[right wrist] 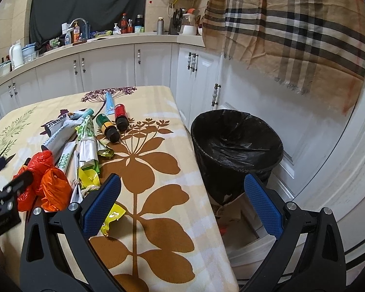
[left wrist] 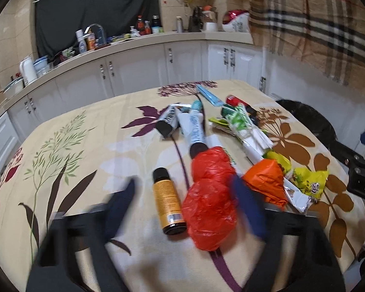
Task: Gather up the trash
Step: 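Grasp the red plastic bag with the left gripper and lift it, then grasp the orange plastic bag with the right gripper while the left holds the red bag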
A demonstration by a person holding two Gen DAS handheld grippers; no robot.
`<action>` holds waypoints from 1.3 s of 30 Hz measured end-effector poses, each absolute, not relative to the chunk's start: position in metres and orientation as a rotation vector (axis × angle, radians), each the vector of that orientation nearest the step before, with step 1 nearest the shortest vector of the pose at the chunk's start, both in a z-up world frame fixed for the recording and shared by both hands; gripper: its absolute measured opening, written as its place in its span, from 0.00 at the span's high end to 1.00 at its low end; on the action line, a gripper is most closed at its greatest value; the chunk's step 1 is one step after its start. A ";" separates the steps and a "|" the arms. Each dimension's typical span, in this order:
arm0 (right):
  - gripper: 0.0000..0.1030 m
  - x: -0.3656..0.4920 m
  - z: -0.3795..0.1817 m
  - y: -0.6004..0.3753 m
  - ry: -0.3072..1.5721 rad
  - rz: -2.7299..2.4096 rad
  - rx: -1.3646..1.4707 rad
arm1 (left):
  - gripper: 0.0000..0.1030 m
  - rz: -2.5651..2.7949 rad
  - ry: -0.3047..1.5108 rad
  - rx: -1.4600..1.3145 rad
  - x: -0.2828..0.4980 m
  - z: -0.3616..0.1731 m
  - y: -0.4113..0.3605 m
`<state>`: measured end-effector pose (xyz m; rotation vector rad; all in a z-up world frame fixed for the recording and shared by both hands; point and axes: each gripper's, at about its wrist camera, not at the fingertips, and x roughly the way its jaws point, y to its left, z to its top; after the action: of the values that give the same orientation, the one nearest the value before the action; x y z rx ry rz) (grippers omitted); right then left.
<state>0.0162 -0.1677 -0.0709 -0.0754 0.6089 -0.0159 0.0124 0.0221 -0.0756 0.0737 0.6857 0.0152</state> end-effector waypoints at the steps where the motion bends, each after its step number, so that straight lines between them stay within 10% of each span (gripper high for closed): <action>1: 0.04 0.016 -0.071 -0.167 0.610 -0.016 -0.076 | 0.38 -0.001 0.690 0.077 0.014 -0.076 0.020; 5: 0.04 0.018 -0.071 -0.168 0.611 -0.014 -0.077 | 0.40 -0.032 0.703 0.081 0.016 -0.079 0.015; 12: 0.05 0.021 -0.073 -0.164 0.607 -0.002 -0.078 | 0.74 -0.087 0.729 0.082 0.015 -0.084 0.008; 23: 0.05 0.014 -0.066 -0.150 0.595 0.040 -0.094 | 0.76 -0.090 0.692 0.055 0.001 -0.070 0.017; 39: 0.36 0.003 -0.068 -0.076 0.626 0.273 -0.158 | 0.76 0.136 0.681 -0.044 -0.015 -0.068 0.099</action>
<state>0.0035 -0.0760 -0.0678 -0.1580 0.6261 0.2728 -0.0152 0.0990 -0.0680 -0.0442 0.6808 0.1365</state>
